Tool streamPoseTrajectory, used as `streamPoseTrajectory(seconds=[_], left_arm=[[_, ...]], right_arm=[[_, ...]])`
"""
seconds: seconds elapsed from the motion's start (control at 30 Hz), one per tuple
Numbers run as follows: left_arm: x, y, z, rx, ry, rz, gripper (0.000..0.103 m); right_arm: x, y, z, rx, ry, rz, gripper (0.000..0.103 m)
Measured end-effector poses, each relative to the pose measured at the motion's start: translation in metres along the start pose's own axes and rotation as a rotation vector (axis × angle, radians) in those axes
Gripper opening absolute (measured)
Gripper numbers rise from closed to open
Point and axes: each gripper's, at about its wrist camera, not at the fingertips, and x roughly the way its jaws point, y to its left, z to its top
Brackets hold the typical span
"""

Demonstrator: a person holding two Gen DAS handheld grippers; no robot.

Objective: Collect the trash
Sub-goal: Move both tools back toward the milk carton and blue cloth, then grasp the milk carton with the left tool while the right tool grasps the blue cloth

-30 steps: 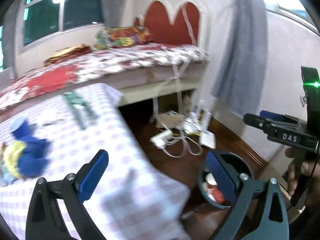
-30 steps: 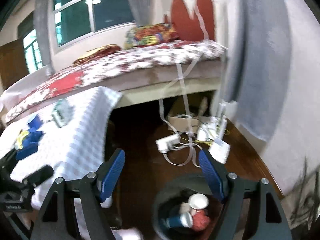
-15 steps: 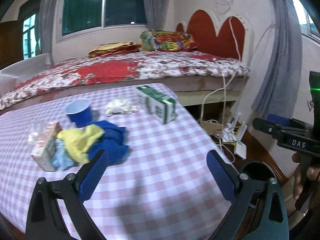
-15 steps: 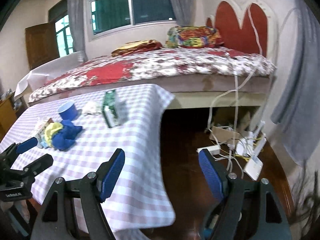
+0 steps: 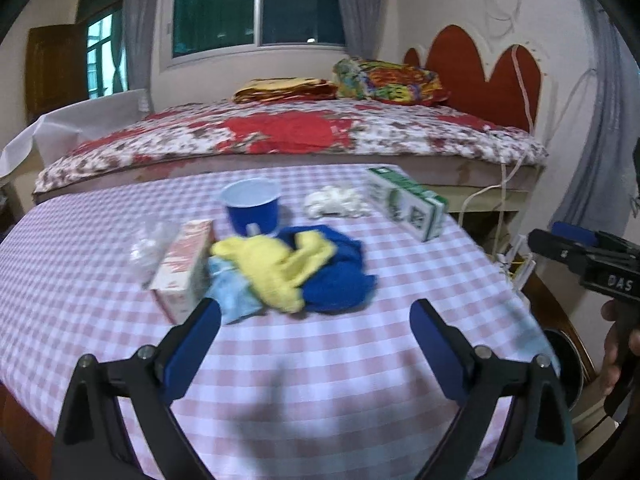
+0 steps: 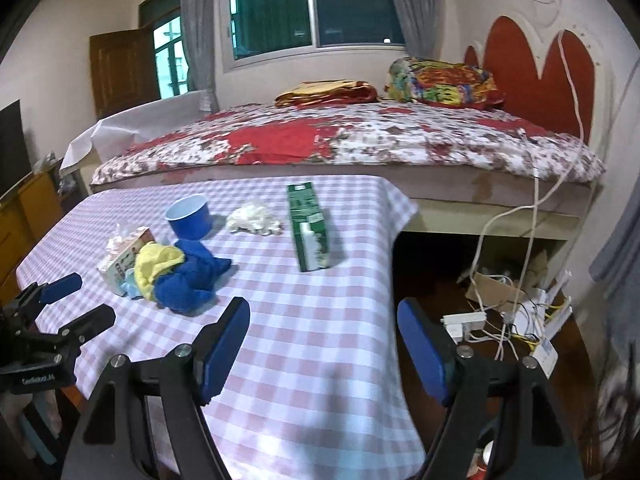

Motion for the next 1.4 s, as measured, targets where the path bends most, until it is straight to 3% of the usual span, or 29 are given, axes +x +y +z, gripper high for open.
streamPoseTrajectory(seconds=[0.4, 0.7, 1.03, 1.23, 1.4], left_arm=[[0.011, 0.069, -0.003, -0.051, 0.021, 0.109, 0.092], [0.037, 0.097, 0.000, -0.086, 0.053, 0.110, 0.084], [0.064, 0.105, -0.001, -0.100, 0.103, 0.086, 0.076], [0.081, 0.114, 0.001, -0.130, 0.139, 0.069, 0.062], [0.089, 0.111, 0.004, -0.129, 0.147, 0.049, 0.059]], right_arm=[[0.029, 0.051, 0.019, -0.041, 0.008, 0.081, 0.078], [0.070, 0.096, 0.012, -0.110, 0.091, 0.146, 0.078], [0.121, 0.132, 0.003, -0.167, 0.195, 0.194, 0.066], [0.143, 0.144, 0.006, -0.178, 0.235, 0.199, 0.055], [0.149, 0.143, 0.008, -0.167, 0.244, 0.211, 0.050]])
